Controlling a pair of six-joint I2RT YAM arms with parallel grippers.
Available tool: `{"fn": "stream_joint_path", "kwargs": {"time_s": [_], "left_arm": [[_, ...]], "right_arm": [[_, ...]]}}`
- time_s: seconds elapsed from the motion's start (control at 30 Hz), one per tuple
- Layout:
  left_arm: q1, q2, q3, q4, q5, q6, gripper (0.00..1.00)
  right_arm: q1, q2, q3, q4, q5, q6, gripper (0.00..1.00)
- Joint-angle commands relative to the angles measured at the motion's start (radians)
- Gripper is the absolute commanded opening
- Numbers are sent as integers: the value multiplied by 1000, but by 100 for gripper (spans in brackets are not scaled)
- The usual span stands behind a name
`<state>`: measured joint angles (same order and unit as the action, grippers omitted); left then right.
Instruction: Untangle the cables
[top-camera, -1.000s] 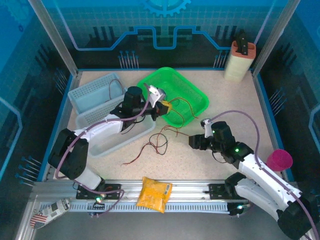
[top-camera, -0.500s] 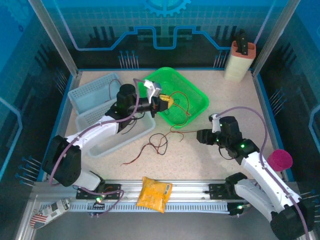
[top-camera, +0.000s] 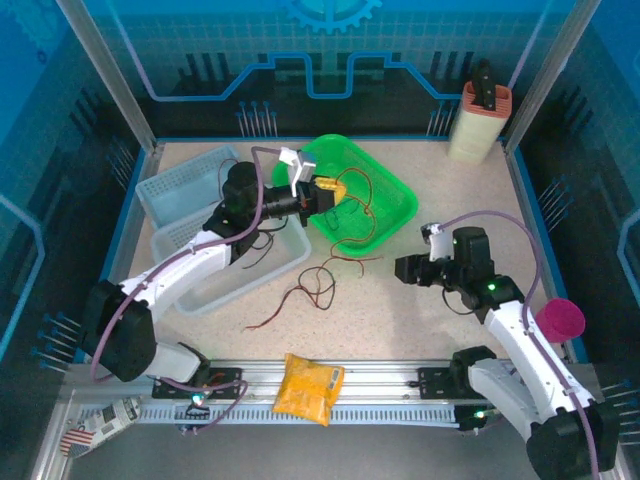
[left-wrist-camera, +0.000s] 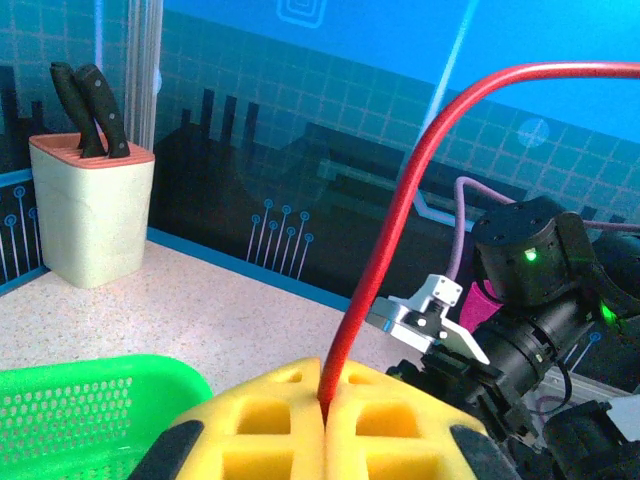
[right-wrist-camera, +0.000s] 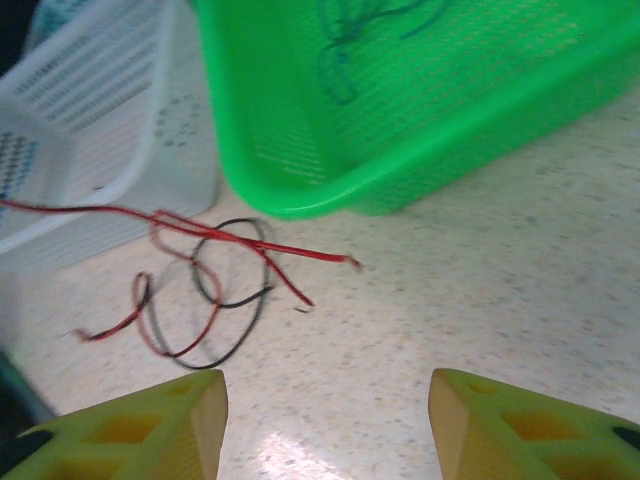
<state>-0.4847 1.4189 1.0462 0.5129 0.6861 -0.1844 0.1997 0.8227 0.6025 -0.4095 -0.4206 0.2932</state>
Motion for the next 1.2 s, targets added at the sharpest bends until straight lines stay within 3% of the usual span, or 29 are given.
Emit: {"fn": "stream_joint_path", "kwargs": {"time_s": [0.0, 0.1, 0.2, 0.5, 0.63, 0.9, 1.17], "left_arm": [[-3, -9, 42, 18, -13, -12, 0], [-3, -4, 53, 4, -14, -6, 0], [-3, 0, 54, -5, -13, -3, 0], [-2, 2, 54, -7, -4, -3, 0], [-2, 7, 58, -4, 10, -9, 0], [-3, 5, 48, 18, 30, -18, 0], [-3, -5, 53, 7, 36, -15, 0]], "right_arm": [[-7, -13, -40, 79, -216, -22, 56], [13, 3, -60, 120, -239, 10, 55], [47, 3, -51, 107, -172, -21, 54], [154, 52, 1, 77, 41, -263, 51], [186, 144, 9, 115, 10, -242, 48], [271, 319, 23, 220, 77, -183, 46], [300, 360, -68, 418, 165, -117, 44]]}}
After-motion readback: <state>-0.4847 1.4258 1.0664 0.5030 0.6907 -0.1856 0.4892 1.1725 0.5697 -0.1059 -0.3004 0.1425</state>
